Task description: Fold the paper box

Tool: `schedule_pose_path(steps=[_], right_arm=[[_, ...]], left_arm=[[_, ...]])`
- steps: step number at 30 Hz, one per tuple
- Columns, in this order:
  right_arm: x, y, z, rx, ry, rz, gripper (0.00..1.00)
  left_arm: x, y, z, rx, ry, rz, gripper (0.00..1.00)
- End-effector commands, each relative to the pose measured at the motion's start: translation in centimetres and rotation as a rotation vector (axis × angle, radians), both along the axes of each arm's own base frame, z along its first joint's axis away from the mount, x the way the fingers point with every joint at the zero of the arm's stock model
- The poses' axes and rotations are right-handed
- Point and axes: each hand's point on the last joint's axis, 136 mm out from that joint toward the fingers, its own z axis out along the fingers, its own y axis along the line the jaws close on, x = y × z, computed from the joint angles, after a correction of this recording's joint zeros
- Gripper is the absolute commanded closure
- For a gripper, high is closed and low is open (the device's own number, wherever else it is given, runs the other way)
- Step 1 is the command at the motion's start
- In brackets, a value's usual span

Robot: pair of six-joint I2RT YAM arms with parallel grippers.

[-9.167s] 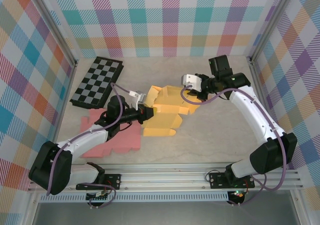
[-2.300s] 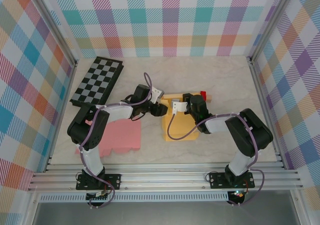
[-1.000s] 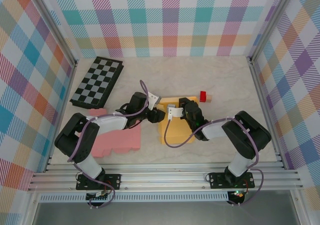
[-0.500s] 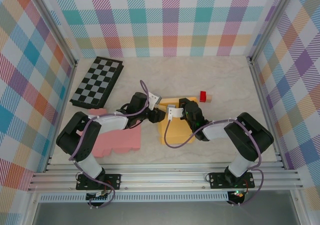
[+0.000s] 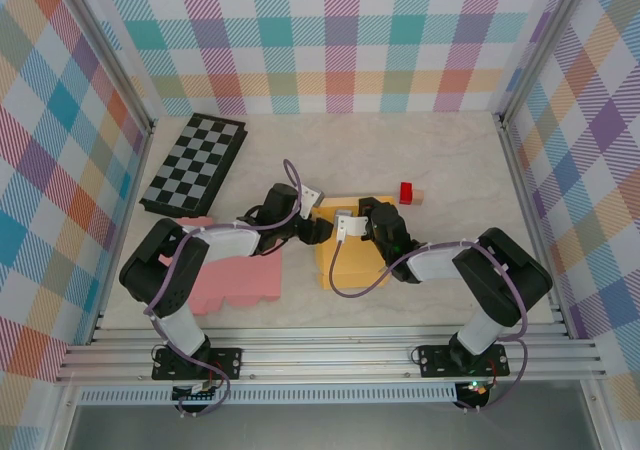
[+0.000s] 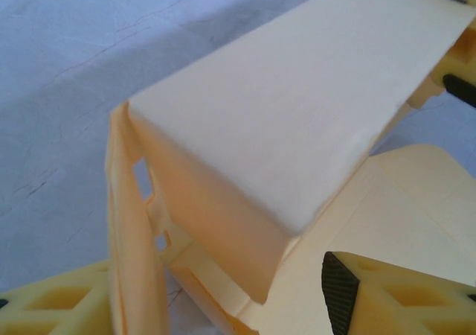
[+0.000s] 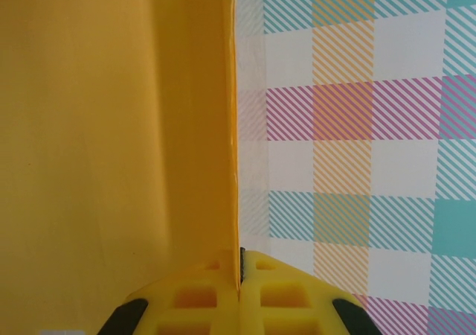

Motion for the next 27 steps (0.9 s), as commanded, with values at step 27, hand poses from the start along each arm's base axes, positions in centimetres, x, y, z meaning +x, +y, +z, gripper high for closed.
schedule_pose_path(steps=[27], right_arm=[[-0.8,0.4,0.3,0.037,0.03,0.028,1.0]], left_arm=[[0.2,4.8,2.4,-0.082,0.001,-0.004,0.26]])
